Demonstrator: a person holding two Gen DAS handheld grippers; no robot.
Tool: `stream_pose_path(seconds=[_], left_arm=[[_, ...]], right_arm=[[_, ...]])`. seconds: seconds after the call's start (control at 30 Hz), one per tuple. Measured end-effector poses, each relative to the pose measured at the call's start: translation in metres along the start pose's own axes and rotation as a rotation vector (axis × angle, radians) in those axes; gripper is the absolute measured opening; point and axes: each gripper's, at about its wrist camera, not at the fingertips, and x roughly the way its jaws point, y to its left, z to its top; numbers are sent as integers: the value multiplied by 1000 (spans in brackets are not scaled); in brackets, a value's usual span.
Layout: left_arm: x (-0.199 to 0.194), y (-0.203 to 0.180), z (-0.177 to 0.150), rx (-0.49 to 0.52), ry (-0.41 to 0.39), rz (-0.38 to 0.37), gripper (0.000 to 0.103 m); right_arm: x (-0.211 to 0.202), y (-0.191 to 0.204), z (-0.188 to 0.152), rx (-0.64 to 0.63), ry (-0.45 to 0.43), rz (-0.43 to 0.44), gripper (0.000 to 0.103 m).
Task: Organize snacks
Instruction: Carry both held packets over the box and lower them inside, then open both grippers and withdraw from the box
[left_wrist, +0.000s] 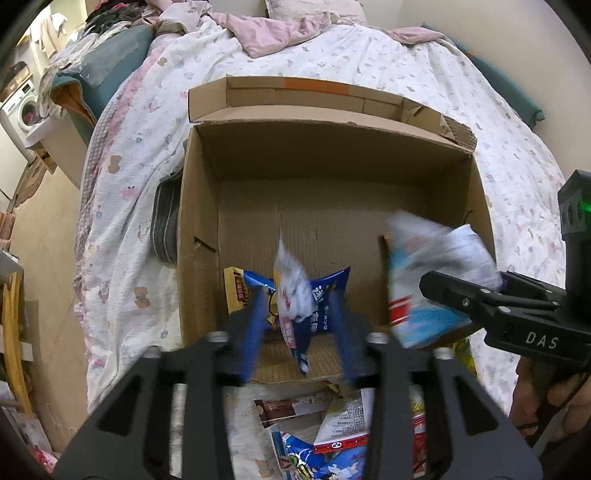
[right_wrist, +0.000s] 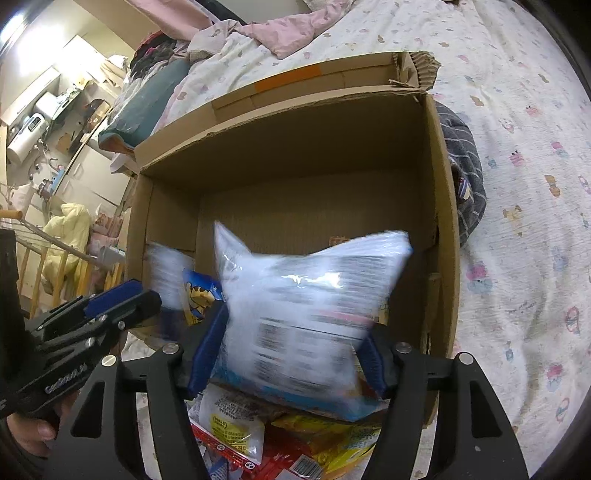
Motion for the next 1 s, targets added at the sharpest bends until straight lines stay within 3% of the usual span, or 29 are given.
stream_pose_path(seconds=[0.07,0.17,0.27,0.43,0.6,1.0], left_arm=[[-3,-1,0,3,-14,-13,53],[-6,-4,1,16,-29,-14,57],[-9,-5,1,21,-44,-16,64],[-12,-6,1,30,-61,-20,65],[-17,-4,1,22,-87,-10,65],[-44,13,-11,-70,-150,-5,65]], right_arm=[[0,0,0,-1,-4,1,70],[-2,0,1,-3,-14,1,72],[-6,1,2,-2,-37,10,84],[-12,1,5,-2,-72,15,91],[-16,4,8,-31,-108,-25,91],[-49,13,-4,-26,-192,-6,96]])
